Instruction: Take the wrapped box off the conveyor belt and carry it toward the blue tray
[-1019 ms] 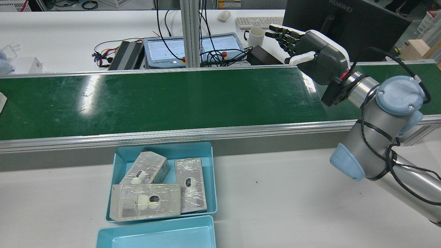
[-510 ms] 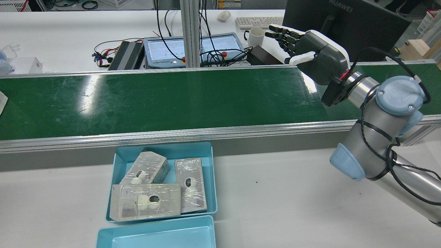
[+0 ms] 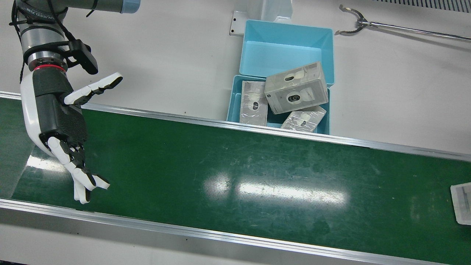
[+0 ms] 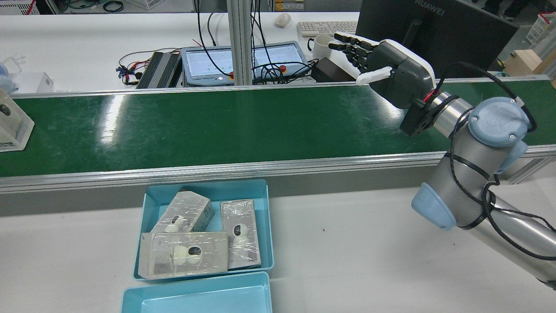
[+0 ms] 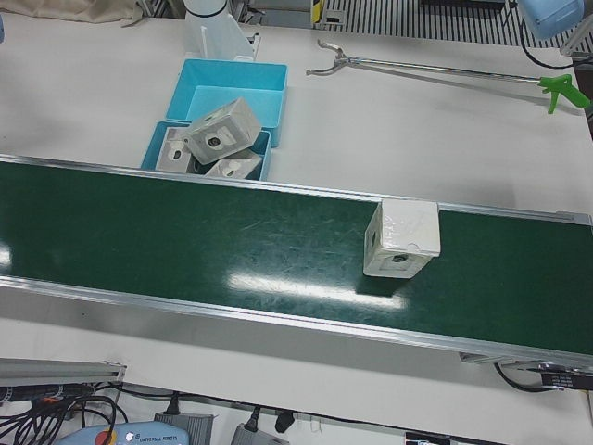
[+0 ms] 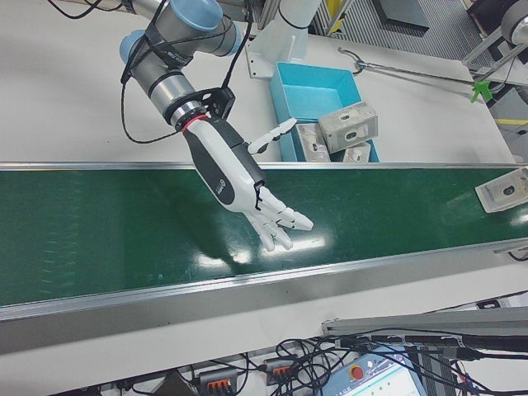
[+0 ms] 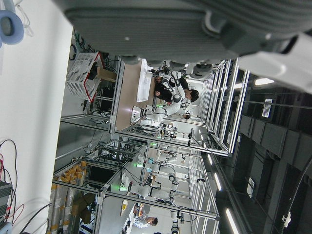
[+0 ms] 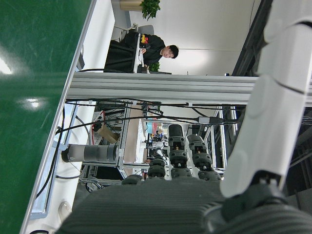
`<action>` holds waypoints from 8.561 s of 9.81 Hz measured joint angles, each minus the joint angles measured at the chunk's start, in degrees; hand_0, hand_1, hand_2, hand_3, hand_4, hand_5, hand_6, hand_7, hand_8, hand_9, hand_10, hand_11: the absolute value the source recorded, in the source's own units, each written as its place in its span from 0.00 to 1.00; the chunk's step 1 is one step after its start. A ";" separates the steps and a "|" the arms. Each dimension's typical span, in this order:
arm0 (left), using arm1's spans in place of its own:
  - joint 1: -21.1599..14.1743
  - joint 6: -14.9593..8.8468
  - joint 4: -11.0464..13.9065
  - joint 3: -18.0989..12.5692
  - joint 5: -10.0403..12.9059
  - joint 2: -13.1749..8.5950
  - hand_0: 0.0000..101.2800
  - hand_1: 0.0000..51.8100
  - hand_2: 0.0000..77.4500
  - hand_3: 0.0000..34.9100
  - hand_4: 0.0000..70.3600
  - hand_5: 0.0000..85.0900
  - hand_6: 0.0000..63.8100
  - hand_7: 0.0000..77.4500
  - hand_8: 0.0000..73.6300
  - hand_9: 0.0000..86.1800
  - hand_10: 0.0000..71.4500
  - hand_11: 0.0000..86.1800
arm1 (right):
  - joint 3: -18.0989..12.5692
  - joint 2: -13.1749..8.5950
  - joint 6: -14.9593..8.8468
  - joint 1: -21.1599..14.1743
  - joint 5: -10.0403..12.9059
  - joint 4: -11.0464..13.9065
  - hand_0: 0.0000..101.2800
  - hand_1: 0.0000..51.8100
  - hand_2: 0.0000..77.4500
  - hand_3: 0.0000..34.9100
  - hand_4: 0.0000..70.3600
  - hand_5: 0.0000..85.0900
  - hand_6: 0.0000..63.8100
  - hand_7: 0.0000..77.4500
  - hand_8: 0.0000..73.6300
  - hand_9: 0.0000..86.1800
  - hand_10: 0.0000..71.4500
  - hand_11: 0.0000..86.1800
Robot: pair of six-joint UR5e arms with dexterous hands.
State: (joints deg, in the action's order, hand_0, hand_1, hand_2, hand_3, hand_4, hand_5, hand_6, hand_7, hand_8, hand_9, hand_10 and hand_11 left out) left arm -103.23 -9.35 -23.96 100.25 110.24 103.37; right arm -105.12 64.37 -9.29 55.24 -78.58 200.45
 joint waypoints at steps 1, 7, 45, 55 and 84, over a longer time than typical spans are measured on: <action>0.00 0.00 0.00 0.00 0.00 0.00 0.00 0.00 0.01 0.00 0.00 0.01 0.01 0.01 0.01 0.01 0.01 0.01 | 0.04 -0.02 -0.44 -0.41 0.24 -0.03 0.44 0.16 0.06 0.00 0.19 0.09 0.12 0.20 0.06 0.06 0.00 0.01; 0.00 0.00 0.00 0.00 0.00 0.00 0.00 0.00 0.01 0.00 0.00 0.01 0.01 0.01 0.01 0.01 0.01 0.01 | 1.80 -2.65 -1.29 -2.40 2.26 0.14 0.45 0.18 0.08 0.00 0.22 0.13 0.12 0.26 0.06 0.05 0.00 0.01; 0.00 0.00 0.00 0.00 0.00 0.00 0.00 0.00 0.01 0.00 0.00 0.01 0.01 0.01 0.01 0.01 0.01 0.01 | 4.66 -2.80 -0.55 -6.38 8.97 -2.61 0.44 0.17 0.08 0.00 0.14 0.10 0.09 0.18 0.03 0.01 0.00 0.01; 0.00 0.00 0.00 0.00 0.00 0.00 0.00 0.00 0.01 0.00 0.00 0.01 0.01 0.01 0.01 0.01 0.01 0.01 | 4.66 -2.76 -0.58 -6.60 8.94 -2.61 0.44 0.17 0.06 0.00 0.14 0.10 0.09 0.18 0.04 0.02 0.00 0.01; 0.00 0.00 0.00 0.00 0.00 0.00 0.00 0.00 0.01 0.00 0.00 0.01 0.01 0.01 0.01 0.01 0.01 0.01 | 7.07 -3.02 -1.04 -8.91 8.85 -2.70 0.43 0.17 0.06 0.00 0.13 0.10 0.09 0.18 0.04 0.02 0.00 0.01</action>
State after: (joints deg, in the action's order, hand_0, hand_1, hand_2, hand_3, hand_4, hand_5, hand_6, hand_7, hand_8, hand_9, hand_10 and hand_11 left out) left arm -103.23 -9.35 -23.96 100.25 110.24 103.38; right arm -98.05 61.35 -10.33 46.33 -69.73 197.75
